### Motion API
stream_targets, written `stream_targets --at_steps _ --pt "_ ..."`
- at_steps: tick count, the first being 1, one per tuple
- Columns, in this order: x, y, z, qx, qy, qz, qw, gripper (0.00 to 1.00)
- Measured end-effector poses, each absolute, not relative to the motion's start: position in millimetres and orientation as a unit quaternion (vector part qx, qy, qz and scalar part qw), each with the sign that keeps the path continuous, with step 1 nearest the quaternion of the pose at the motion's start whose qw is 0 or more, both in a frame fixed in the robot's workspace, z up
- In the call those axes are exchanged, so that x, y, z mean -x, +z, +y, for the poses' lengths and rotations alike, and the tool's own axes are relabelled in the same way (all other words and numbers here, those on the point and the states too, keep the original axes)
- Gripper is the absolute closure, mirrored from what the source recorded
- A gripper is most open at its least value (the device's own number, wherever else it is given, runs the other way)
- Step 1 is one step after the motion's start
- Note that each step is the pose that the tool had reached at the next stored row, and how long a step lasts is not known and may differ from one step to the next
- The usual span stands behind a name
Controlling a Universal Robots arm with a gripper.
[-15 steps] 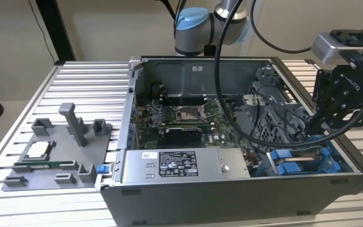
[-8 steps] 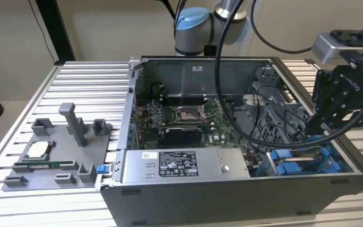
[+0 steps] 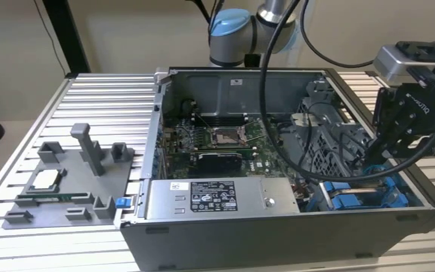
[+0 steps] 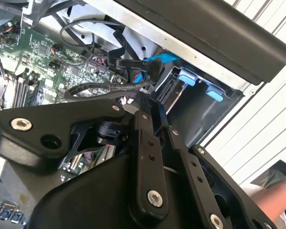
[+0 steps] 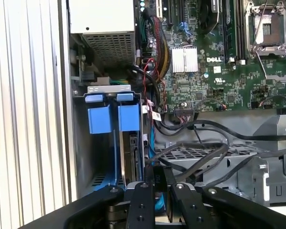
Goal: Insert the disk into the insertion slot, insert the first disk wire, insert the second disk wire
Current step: 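Insert the first disk wire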
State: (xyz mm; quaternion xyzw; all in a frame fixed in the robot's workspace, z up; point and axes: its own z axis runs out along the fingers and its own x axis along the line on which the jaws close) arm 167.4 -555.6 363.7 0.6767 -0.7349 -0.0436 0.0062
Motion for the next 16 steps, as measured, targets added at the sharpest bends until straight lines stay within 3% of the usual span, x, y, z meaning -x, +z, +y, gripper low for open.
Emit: stream_targets --at_steps 16 --pt "-184.2 352.5 -572.9 -0.674 -0.071 -0.734 0.036 1.0"
